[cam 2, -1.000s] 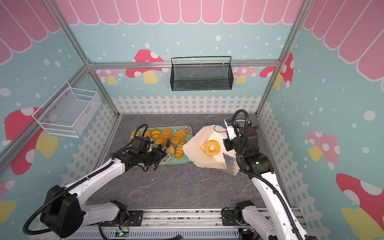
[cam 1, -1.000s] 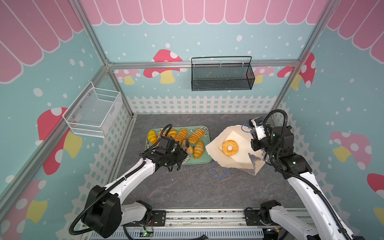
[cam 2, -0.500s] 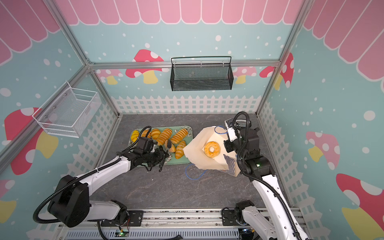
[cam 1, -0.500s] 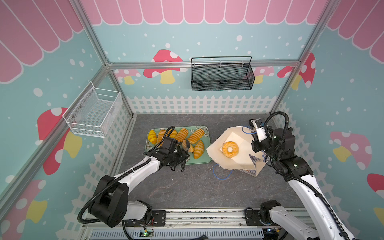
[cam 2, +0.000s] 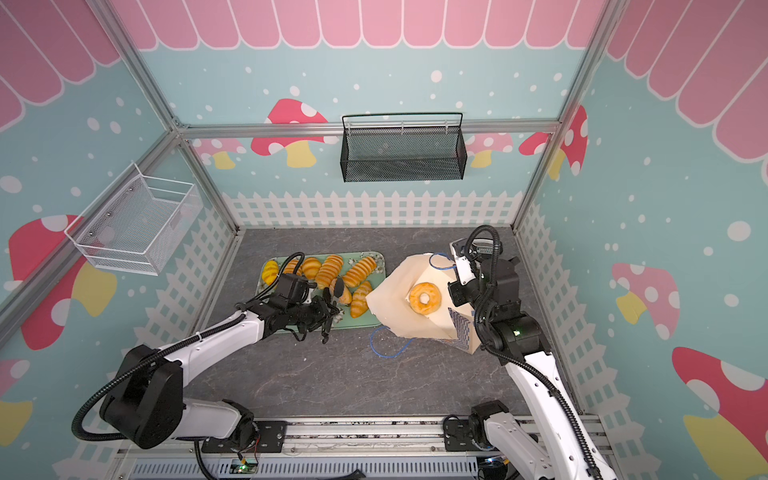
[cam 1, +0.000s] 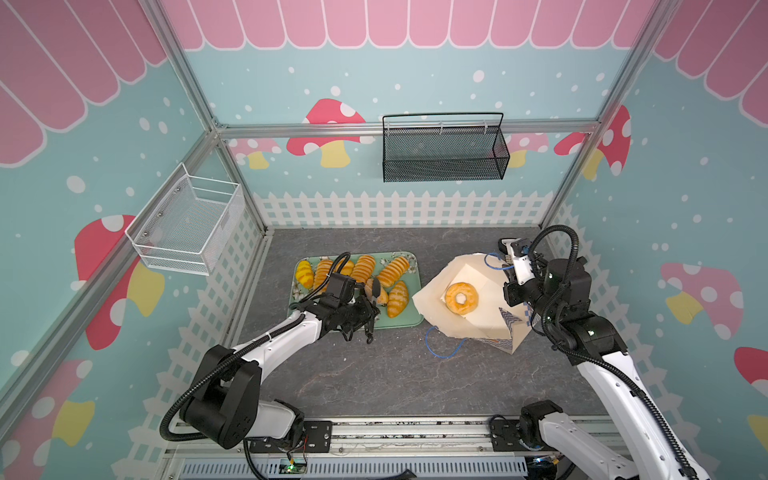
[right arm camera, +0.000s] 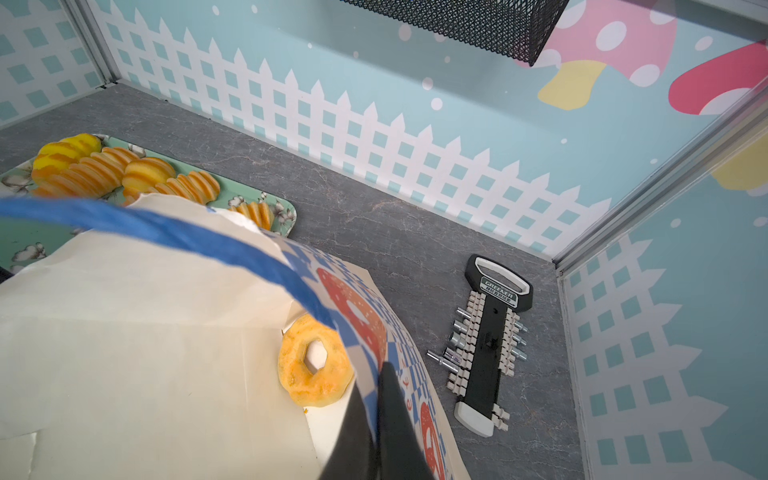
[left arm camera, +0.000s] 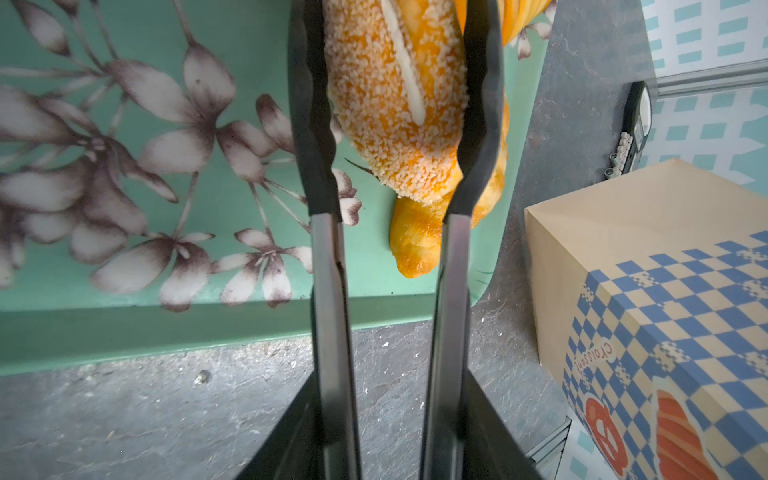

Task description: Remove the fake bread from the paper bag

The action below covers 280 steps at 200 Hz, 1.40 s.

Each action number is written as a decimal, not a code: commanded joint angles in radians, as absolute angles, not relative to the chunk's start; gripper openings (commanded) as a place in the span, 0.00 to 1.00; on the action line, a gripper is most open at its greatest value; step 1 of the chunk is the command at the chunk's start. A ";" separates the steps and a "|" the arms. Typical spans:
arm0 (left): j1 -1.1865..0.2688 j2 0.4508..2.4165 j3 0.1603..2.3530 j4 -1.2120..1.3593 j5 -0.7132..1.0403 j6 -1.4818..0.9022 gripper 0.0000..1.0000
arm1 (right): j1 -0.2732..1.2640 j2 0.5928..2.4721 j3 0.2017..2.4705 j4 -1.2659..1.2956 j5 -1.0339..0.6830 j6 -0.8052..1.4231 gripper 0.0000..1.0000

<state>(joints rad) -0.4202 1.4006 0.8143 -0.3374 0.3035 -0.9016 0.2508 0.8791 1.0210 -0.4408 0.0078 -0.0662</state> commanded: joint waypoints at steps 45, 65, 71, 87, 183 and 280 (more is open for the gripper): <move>-0.391 1.321 0.868 -0.421 0.258 -0.876 0.33 | 0.256 0.859 1.003 -0.417 0.001 -0.062 0.00; -0.384 1.300 0.867 -0.440 0.250 -0.872 0.32 | 0.257 0.856 1.001 -0.417 0.001 -0.062 0.00; -0.384 1.294 0.867 -0.446 0.247 -0.871 0.32 | 0.256 0.857 1.001 -0.417 -0.001 -0.061 0.00; -0.379 1.277 0.865 -0.462 0.240 -0.865 0.29 | 0.256 0.855 1.000 -0.417 -0.005 -0.060 0.00; -0.405 1.286 0.996 -0.755 0.093 -0.640 0.19 | 0.257 0.856 1.004 -0.416 -0.012 -0.061 0.00; -0.602 1.519 1.229 -1.023 -0.313 -0.371 0.18 | 0.256 0.865 1.023 -0.425 0.006 -0.080 0.00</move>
<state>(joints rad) -0.5625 1.4780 1.1744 -0.9318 -0.1375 -0.4553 0.2508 0.8700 1.0130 -0.4400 0.0036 -0.0685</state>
